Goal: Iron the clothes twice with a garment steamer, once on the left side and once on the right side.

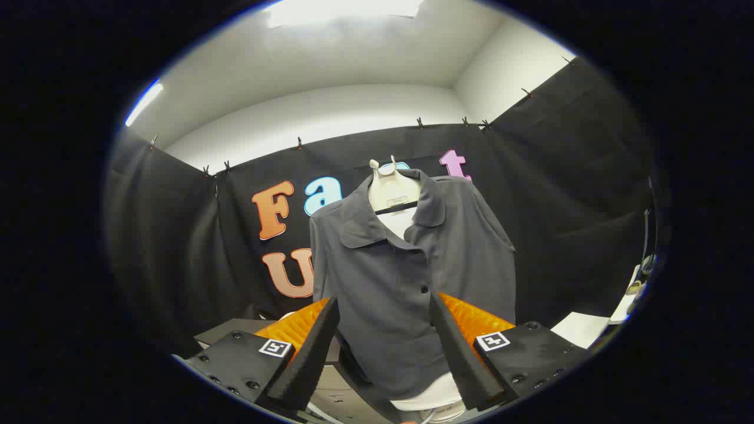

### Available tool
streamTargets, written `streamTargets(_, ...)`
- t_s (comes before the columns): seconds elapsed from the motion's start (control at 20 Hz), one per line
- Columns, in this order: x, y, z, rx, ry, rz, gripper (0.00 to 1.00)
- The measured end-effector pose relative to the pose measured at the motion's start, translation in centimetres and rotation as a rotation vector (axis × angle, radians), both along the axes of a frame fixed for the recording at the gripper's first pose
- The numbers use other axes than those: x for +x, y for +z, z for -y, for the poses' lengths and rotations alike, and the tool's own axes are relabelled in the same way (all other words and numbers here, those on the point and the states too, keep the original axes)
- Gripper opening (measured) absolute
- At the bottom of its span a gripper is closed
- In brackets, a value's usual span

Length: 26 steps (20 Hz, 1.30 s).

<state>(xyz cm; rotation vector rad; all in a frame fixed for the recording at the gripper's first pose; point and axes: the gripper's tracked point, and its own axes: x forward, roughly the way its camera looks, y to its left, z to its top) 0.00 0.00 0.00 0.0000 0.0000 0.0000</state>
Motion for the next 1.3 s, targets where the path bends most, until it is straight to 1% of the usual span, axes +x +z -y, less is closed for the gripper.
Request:
streamTargets(0.1, -0.7, -0.5, -1.0, -0.078, -0.031, -0.009, 0.98)
streamTargets(0.2, -1.7, -0.6, -1.9, -0.115, -0.067, 0.009, 0.98)
streamTargets(0.35, -3.2, -1.4, -2.8, -0.093, -0.109, 0.020, 0.98)
streamTargets(0.45, -3.3, -1.6, -2.7, -0.087, -0.143, 0.018, 0.98)
streamTargets(0.55, -3.5, -2.1, -3.2, -0.094, -0.153, 0.000, 0.98)
streamTargets(0.7, -2.4, -1.9, -4.1, -0.094, -0.140, -0.003, 0.98)
streamTargets(0.95, -0.5, -3.0, -6.6, -0.067, -0.074, -0.020, 0.98)
streamTargets(1.05, 0.1, -4.3, -7.7, -0.053, -0.042, -0.051, 0.98)
streamTargets(1.3, 1.0, -5.0, -8.8, -0.043, -0.009, -0.071, 0.98)
